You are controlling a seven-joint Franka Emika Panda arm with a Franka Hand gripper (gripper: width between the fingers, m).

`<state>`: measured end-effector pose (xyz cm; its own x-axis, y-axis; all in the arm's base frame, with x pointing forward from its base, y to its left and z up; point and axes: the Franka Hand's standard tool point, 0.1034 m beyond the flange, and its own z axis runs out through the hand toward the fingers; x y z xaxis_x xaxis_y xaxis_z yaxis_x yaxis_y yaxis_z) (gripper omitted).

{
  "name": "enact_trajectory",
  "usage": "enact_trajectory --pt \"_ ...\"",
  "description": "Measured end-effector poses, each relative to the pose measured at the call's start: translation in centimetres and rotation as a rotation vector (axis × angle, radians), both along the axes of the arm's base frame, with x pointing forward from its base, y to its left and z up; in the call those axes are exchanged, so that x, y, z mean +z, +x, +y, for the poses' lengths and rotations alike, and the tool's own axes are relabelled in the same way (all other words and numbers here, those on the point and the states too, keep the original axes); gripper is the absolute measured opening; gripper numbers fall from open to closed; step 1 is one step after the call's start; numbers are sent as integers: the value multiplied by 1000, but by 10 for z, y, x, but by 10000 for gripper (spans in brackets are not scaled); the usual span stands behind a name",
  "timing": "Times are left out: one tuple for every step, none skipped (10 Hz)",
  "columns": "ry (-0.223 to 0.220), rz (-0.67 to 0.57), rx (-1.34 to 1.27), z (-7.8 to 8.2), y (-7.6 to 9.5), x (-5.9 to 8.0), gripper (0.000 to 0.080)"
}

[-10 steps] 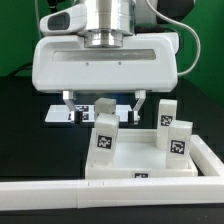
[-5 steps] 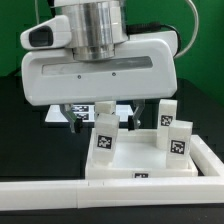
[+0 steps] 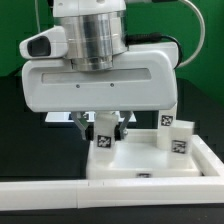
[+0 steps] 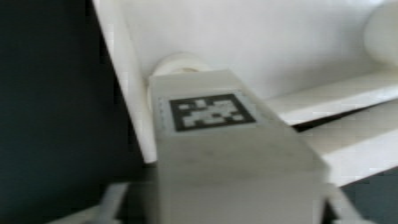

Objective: Assemble square table

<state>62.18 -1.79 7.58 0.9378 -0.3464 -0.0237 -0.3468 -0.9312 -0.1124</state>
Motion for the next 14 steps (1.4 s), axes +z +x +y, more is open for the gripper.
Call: enact_trajectory --pt "1 9 -75 0 0 0 287" --pt "3 18 -157 0 0 0 287" --pt "4 27 -233 1 0 0 287" --pt "2 33 -309 1 -1 -2 287" --pt "-7 20 -412 3 0 -2 287" --pt "-4 23 -548 5 1 -2 287" --pt "2 23 -686 9 2 -2 287" --pt "11 25 -833 9 2 -1 288" --pt "32 19 -963 9 4 -1 288" --pt "49 24 -1066 9 3 -2 288" --pt "52 25 -1115 10 2 -2 288" --pt "53 42 -1219 9 2 -2 288" --pt "53 43 -1224 9 1 -2 288" --pt "51 39 -1200 9 2 -2 304"
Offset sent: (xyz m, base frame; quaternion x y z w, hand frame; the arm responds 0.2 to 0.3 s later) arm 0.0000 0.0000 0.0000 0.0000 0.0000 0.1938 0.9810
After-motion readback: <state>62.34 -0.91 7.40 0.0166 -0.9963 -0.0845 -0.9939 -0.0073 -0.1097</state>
